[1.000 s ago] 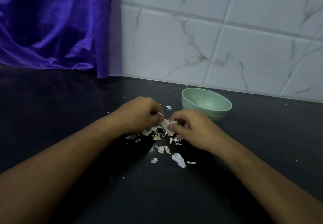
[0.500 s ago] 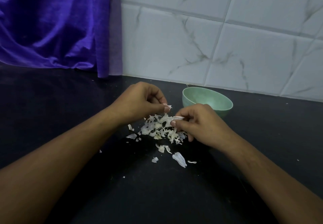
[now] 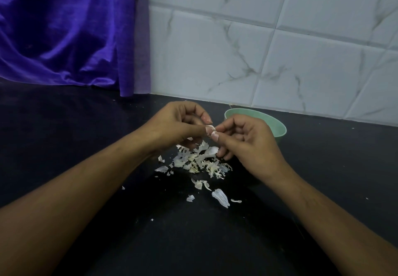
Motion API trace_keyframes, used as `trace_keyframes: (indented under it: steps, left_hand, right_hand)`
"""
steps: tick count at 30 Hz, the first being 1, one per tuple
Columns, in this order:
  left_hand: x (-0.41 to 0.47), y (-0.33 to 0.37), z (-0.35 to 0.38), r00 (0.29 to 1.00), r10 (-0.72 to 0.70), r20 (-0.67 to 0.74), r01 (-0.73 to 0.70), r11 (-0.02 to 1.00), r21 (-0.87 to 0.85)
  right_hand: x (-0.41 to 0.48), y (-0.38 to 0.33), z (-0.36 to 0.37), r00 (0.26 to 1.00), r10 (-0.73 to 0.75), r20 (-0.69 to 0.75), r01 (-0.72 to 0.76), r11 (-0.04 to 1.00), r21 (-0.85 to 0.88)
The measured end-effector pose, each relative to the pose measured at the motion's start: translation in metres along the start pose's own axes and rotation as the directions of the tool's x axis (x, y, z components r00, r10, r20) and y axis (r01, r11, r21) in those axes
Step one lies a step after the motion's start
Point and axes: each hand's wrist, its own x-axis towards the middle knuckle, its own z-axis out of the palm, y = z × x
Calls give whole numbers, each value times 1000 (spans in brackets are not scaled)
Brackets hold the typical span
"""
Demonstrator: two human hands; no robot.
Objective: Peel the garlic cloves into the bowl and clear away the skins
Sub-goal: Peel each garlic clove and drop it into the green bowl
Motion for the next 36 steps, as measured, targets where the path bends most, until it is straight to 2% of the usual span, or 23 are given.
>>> trace_keyframes:
  steps: [8, 14, 17, 20, 22, 25, 26, 28, 31, 34, 35, 36]
  left_hand:
    - [-3, 5, 7, 999, 39, -27, -42, 990, -133]
    - [-2, 0, 21, 993, -2, -117, -39, 939, -343]
    - [-1, -2, 24, 990, -50, -130, -10, 906, -423]
    - [-1, -2, 26, 988, -59, -142, -5, 910, -415]
    - [-2, -1, 27, 985, -32, -167, -31, 931, -364]
    - [-3, 0, 28, 974, 51, -222, -94, 977, -189]
    - [-3, 0, 28, 972, 37, -232, -83, 977, -194]
    - [-3, 2, 28, 975, -58, -215, -13, 949, -316]
    - [-3, 8, 28, 970, -219, -104, 131, 834, -537]
    - [-3, 11, 27, 961, -276, 13, 215, 715, -665]
    - [-3, 11, 27, 961, -275, 23, 224, 727, -649]
    - [-3, 9, 28, 966, -260, 10, 219, 790, -573]
  right_hand:
    - [0, -5, 1, 992, 123, 12, -120, 939, 321]
    - [-2, -7, 6, 994, 101, -29, -81, 915, 394]
    - [-2, -7, 7, 996, 75, -50, -51, 926, 374]
    - [-1, -6, 5, 997, -24, -79, 39, 981, 191]
    - [-1, -5, 5, 992, -81, -100, 91, 991, 100]
    - [-2, -5, 5, 984, -130, -119, 136, 990, 40]
    - [-2, -5, 5, 983, -138, -117, 143, 989, 33]
    - [-2, -6, 6, 987, -123, -105, 132, 988, 82]
    - [-1, -6, 8, 992, -69, -101, 90, 969, 228]
    - [-2, -5, 10, 992, -68, -108, 95, 958, 270]
    - [-2, -5, 10, 990, -86, -115, 113, 962, 248]
    - [-2, -6, 11, 986, -109, -127, 135, 967, 217]
